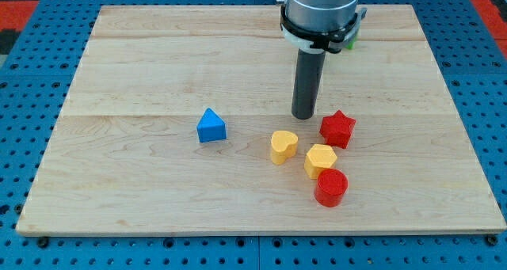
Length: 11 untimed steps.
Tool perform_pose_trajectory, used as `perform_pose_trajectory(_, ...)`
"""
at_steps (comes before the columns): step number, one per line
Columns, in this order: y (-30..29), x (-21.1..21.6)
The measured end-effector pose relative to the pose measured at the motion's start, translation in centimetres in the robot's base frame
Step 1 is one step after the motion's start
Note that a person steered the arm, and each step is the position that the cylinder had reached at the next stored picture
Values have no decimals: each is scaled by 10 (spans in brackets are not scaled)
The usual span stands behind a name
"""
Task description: Place the green circle in between the red star and green star
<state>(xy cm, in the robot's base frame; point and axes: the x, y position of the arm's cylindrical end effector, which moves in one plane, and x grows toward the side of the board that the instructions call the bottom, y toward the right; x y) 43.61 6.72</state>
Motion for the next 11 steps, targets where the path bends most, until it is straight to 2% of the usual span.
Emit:
perform_pose_trajectory(1,21,-34)
perform_pose_trajectory(2,26,-41)
perform_pose_trajectory(3,46,-67)
perform_pose_trajectory(6,68,-71)
perform_pose_trajectory(7,86,-87)
perform_pose_trajectory(10,68,-143)
perform_pose_trajectory(11,13,-149)
